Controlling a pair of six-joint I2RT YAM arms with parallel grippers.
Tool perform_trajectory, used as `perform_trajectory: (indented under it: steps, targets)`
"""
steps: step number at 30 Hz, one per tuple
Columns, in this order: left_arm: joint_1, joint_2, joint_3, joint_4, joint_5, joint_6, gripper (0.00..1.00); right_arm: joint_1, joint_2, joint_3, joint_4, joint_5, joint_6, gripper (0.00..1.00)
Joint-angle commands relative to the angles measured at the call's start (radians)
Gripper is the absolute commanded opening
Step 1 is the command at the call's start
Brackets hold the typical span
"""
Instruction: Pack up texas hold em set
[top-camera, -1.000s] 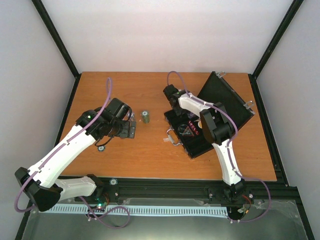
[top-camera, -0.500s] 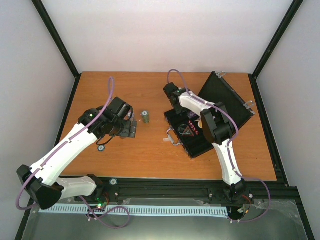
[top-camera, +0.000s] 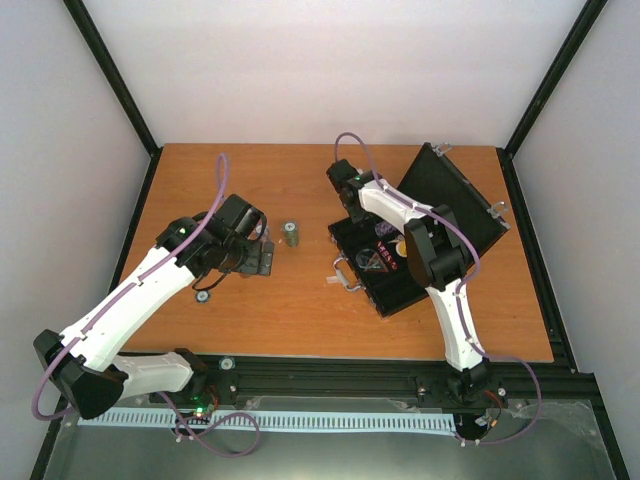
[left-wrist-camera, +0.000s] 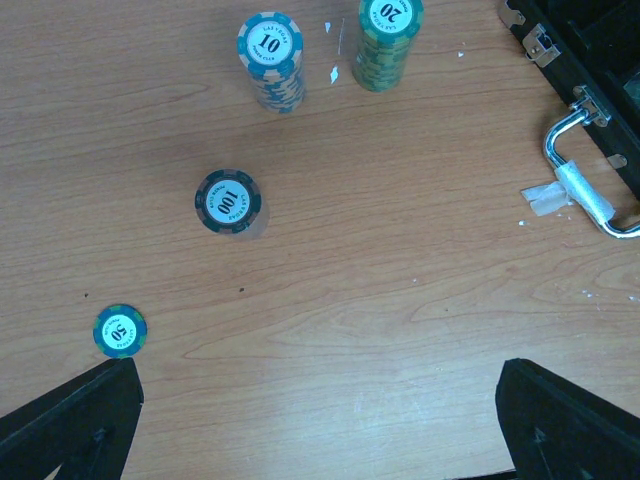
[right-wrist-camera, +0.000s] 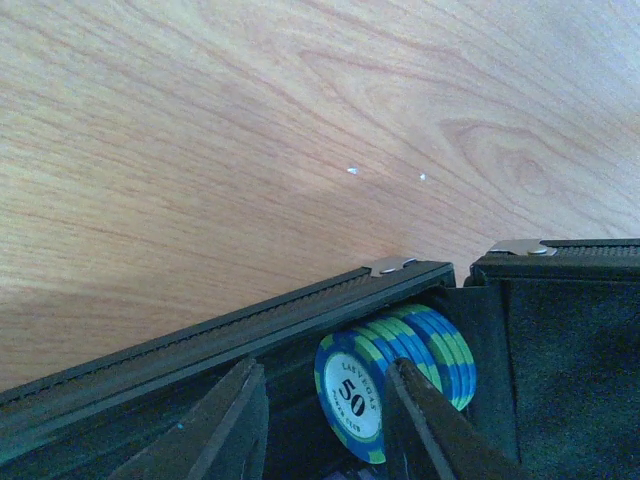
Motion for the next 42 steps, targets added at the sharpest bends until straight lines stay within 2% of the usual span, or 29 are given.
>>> perform_trajectory:
  steps: [1, 15, 20, 24, 30, 33, 35, 42]
  targets:
    - [0.003, 0.000, 0.038, 0.002, 0.008, 0.001, 1.00, -0.010, -0.040, 0.028, -0.003, 0.041, -0.003, 0.35]
    - [0.003, 0.006, 0.037, 0.009, 0.015, -0.005, 1.00, -0.063, -0.051, 0.013, -0.008, -0.016, -0.015, 0.36]
    - [0.003, 0.007, 0.037, 0.013, 0.027, -0.009, 1.00, -0.063, -0.096, 0.000, 0.000, -0.132, -0.021, 0.37]
    - [0.003, 0.012, 0.035, 0.016, 0.034, -0.005, 1.00, -0.063, -0.150, -0.011, -0.014, -0.259, -0.021, 0.52]
    - [0.003, 0.032, 0.042, 0.024, 0.072, 0.006, 1.00, -0.063, -0.195, -0.003, -0.069, -0.312, -0.017, 0.72]
    - [0.003, 0.046, 0.044, 0.027, 0.092, 0.018, 1.00, -0.063, -0.223, -0.016, -0.076, -0.348, -0.017, 0.86]
    - [0.003, 0.058, 0.044, 0.029, 0.104, 0.031, 1.00, -0.063, -0.232, -0.019, -0.087, -0.372, -0.017, 0.99]
    - [0.003, 0.109, 0.075, 0.005, 0.115, 0.076, 1.00, -0.093, -0.236, -0.041, -0.143, -0.479, 0.003, 1.00]
